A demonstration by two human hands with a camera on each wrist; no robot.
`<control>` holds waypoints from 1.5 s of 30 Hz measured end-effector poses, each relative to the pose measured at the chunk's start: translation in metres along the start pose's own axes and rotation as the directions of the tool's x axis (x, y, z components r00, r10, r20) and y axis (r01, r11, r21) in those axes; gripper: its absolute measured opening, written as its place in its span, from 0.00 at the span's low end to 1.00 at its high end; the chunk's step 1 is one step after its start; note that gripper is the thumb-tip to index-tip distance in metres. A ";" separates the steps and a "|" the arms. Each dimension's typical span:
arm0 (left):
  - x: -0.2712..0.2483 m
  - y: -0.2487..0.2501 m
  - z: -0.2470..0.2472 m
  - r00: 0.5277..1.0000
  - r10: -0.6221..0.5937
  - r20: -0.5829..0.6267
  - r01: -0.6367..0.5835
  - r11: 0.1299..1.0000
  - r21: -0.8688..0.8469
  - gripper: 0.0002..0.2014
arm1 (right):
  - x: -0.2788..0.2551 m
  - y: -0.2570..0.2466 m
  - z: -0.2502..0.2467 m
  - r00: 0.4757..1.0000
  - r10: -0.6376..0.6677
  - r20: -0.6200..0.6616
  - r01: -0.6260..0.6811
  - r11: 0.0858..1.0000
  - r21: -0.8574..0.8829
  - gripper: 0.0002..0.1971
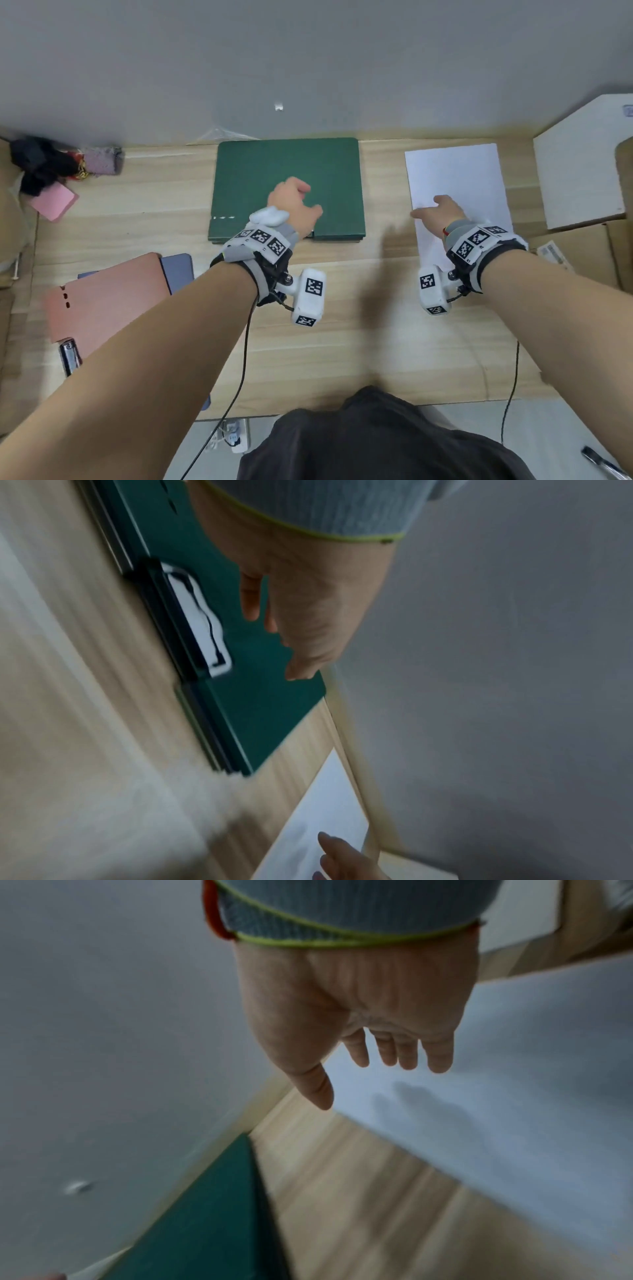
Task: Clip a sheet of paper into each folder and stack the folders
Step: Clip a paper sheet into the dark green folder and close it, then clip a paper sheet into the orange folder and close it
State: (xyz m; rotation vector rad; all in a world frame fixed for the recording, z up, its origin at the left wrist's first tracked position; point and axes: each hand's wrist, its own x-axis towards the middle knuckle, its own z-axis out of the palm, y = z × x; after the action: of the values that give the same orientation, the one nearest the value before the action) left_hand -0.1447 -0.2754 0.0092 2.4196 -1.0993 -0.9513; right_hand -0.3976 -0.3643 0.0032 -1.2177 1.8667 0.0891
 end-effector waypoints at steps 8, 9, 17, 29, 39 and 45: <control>-0.057 0.043 0.119 0.908 -0.004 0.420 0.019 0.999 -0.031 0.24 | 0.009 0.092 -0.026 0.990 0.098 0.100 -0.090 0.993 -0.077 0.36; -0.060 0.044 0.130 0.892 -0.030 0.451 0.049 0.998 -0.030 0.27 | 0.008 0.095 -0.024 0.990 0.079 0.114 -0.072 0.995 -0.063 0.36; -0.070 0.071 0.182 0.840 -0.168 0.515 0.268 0.955 -0.125 0.47 | 0.011 0.114 -0.017 0.971 -0.023 0.238 0.033 0.999 -0.039 0.36; -0.073 0.095 0.189 0.904 -0.055 0.424 0.089 0.994 -0.061 0.18 | 0.017 0.126 -0.028 0.952 -0.096 0.291 0.121 0.990 -0.071 0.33; -0.077 0.108 0.148 0.907 0.135 0.398 -0.050 0.975 -0.217 0.16 | 0.026 0.143 -0.084 1.000 0.007 -0.019 -0.003 0.981 0.194 0.51; -0.088 0.089 0.101 0.894 0.057 0.444 0.064 0.965 -0.254 0.08 | 0.007 0.123 -0.104 0.971 -0.169 0.167 0.076 0.886 0.457 0.40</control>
State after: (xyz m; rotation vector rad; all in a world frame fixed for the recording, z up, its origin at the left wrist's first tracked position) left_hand -0.3051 -0.2681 0.0209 2.0370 -1.0247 -1.6050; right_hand -0.5585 -0.3565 0.0152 -0.9593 1.5164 -0.2675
